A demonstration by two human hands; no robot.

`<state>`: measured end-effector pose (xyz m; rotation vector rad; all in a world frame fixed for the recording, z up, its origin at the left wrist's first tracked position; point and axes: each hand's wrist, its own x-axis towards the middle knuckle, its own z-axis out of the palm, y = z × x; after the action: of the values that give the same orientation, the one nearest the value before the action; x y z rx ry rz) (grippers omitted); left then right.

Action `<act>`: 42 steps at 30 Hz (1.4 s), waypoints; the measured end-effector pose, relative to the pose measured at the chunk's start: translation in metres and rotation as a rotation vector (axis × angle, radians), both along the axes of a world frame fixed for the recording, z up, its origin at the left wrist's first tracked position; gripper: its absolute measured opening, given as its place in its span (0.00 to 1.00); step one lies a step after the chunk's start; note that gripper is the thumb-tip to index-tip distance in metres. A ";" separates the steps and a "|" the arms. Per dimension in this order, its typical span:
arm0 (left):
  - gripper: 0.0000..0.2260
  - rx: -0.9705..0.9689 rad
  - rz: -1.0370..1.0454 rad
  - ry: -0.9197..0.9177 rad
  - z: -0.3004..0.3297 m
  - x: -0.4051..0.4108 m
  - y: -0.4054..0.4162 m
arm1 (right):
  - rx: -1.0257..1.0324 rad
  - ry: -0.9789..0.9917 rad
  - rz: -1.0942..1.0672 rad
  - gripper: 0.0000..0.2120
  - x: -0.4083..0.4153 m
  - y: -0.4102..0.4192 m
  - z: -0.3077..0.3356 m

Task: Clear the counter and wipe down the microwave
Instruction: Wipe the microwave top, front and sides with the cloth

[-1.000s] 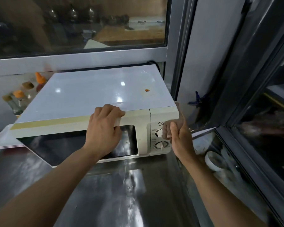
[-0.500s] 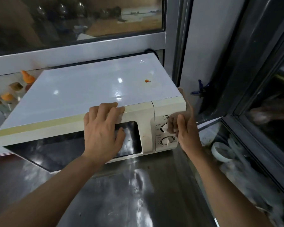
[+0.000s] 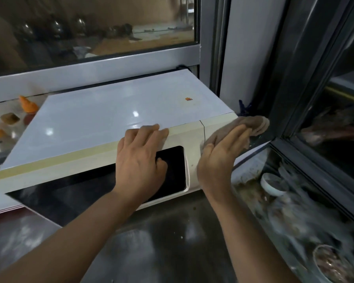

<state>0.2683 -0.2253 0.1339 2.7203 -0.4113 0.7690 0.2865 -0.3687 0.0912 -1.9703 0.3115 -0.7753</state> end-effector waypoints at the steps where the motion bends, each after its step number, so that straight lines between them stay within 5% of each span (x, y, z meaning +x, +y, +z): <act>1: 0.26 0.001 -0.014 0.001 0.001 0.000 0.001 | -0.041 -0.011 -0.041 0.32 -0.004 0.007 -0.002; 7: 0.27 0.071 -0.129 0.023 0.012 0.003 0.018 | -0.189 -0.111 -0.059 0.25 -0.035 0.048 -0.012; 14: 0.29 0.121 -0.251 0.048 0.019 0.011 0.033 | -0.114 -0.229 0.080 0.27 -0.038 0.033 0.002; 17: 0.30 0.130 -0.265 0.035 0.019 0.015 0.036 | -0.195 -0.218 0.025 0.31 -0.024 0.033 0.004; 22: 0.29 0.156 -0.221 -0.015 0.013 0.015 0.034 | -0.260 -0.301 -0.094 0.22 -0.020 0.041 -0.038; 27: 0.28 0.162 -0.200 -0.037 0.010 0.014 0.034 | -0.270 -0.162 -0.057 0.29 -0.033 0.043 -0.083; 32: 0.28 0.153 -0.180 -0.039 0.011 0.012 0.032 | -0.210 -0.322 -0.038 0.35 -0.024 0.032 -0.050; 42: 0.26 0.181 -0.164 -0.108 0.006 0.014 0.031 | -0.218 -0.300 -0.051 0.22 -0.024 0.048 -0.048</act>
<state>0.2822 -0.1942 0.1404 2.7711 -0.7525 0.8737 0.2629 -0.3209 0.0433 -2.0149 0.1010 -1.1633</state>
